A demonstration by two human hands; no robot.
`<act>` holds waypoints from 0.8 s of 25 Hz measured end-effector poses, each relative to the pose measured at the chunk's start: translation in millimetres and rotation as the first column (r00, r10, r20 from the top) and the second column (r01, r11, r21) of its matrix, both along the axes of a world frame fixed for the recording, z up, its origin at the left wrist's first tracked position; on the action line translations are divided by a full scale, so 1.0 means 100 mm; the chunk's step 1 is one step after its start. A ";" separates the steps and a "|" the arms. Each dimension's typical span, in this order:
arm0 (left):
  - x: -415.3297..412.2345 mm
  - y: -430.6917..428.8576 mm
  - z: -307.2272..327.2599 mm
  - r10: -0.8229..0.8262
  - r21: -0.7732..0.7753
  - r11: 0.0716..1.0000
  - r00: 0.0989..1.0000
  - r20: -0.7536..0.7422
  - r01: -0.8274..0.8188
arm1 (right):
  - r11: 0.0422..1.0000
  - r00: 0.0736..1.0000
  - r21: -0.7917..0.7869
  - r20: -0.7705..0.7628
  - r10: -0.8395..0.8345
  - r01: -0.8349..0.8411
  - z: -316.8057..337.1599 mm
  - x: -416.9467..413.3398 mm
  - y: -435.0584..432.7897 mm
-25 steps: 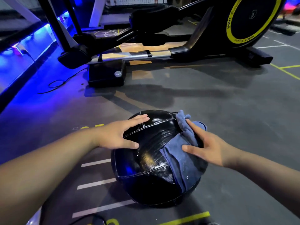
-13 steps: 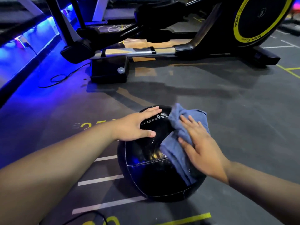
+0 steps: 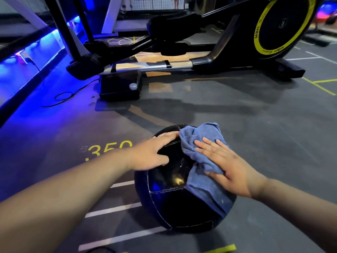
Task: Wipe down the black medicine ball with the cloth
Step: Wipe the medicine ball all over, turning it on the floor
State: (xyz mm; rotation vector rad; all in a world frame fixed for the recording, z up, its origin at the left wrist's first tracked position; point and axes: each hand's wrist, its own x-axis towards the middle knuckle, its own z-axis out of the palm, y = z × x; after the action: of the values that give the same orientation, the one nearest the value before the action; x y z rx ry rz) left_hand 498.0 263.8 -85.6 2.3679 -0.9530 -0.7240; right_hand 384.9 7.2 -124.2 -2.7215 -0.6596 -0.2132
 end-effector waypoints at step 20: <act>-0.24 0.05 0.06 -0.013 0.115 0.993 0.959 0.284 -0.020 | 0.912 0.904 0.080 -0.194 -0.382 0.403 0.26 0.41 0.05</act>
State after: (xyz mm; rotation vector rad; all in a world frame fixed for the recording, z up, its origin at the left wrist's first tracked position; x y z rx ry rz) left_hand 473.5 269.2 -79.1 2.6262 -1.0468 -0.4536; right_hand 425.5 12.0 -98.3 -2.6896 -0.0391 -0.1000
